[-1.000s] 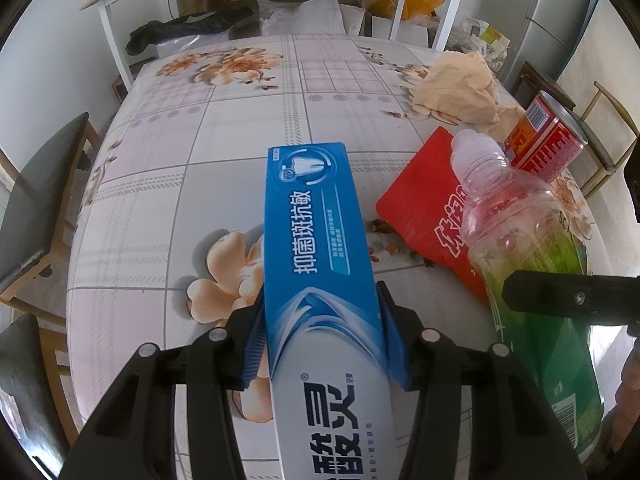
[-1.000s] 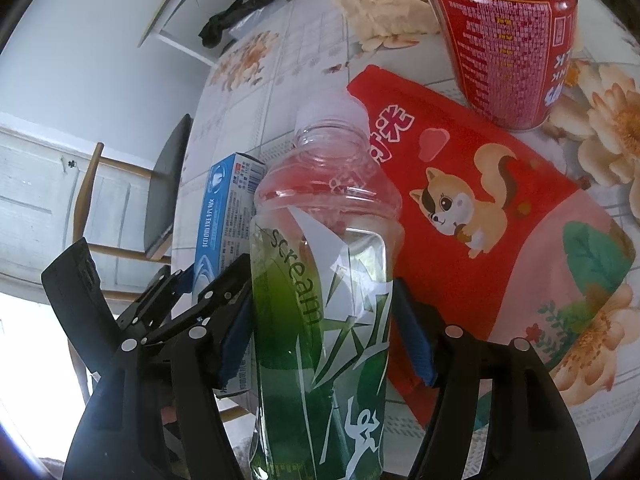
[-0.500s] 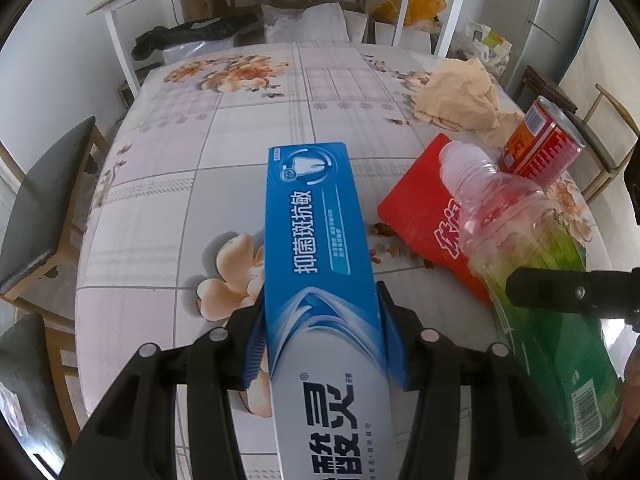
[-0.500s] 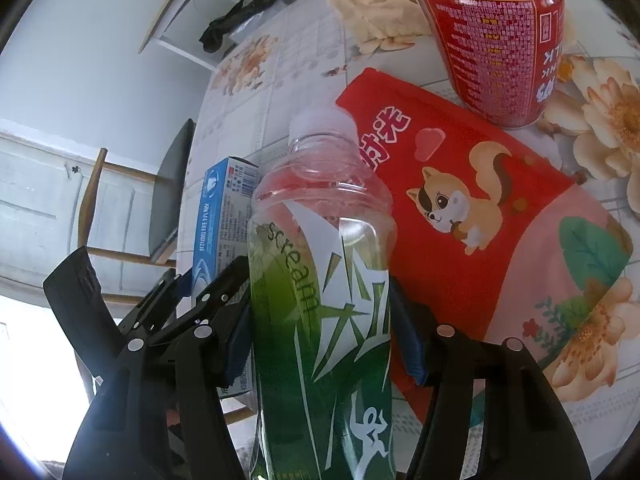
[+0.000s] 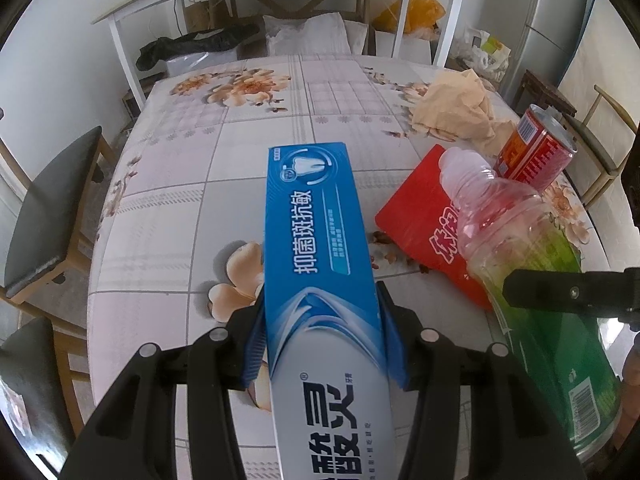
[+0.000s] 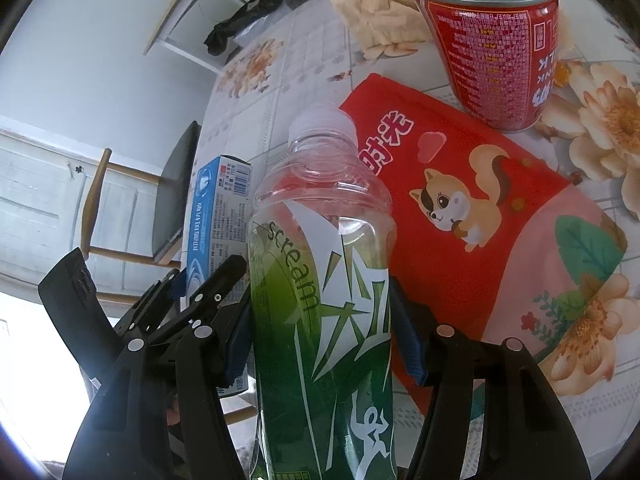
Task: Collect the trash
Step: 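Lift the toothpaste box with the left tool while the right tool lifts the green bottle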
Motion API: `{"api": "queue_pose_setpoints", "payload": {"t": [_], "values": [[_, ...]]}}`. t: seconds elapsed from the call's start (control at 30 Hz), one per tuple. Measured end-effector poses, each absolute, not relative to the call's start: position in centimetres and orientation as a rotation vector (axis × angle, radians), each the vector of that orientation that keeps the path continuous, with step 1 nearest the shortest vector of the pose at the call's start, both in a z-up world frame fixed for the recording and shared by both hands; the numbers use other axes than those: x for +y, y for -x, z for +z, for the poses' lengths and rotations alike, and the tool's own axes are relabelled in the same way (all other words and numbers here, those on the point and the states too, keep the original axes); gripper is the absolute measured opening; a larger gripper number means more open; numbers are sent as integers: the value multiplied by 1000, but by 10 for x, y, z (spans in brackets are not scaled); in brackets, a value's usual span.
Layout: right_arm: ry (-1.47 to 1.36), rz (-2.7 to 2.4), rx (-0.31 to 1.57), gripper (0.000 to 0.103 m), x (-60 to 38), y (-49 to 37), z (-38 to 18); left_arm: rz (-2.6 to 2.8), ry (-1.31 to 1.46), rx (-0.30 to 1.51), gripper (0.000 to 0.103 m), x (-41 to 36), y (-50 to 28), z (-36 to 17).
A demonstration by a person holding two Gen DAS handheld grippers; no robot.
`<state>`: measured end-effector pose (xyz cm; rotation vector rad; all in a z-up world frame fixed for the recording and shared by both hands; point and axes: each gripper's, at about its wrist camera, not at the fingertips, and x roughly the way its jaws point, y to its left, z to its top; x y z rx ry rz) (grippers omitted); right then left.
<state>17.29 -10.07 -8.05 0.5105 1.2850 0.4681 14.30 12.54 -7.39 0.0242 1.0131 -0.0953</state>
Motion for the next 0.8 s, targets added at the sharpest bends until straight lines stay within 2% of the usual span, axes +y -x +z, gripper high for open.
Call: {"api": "queue_pose_setpoints", "payload": {"t": [0.8], "values": [[-497, 487, 1258, 57, -93, -174, -70, -81, -59, 958, 47, 123, -134, -57]]}}
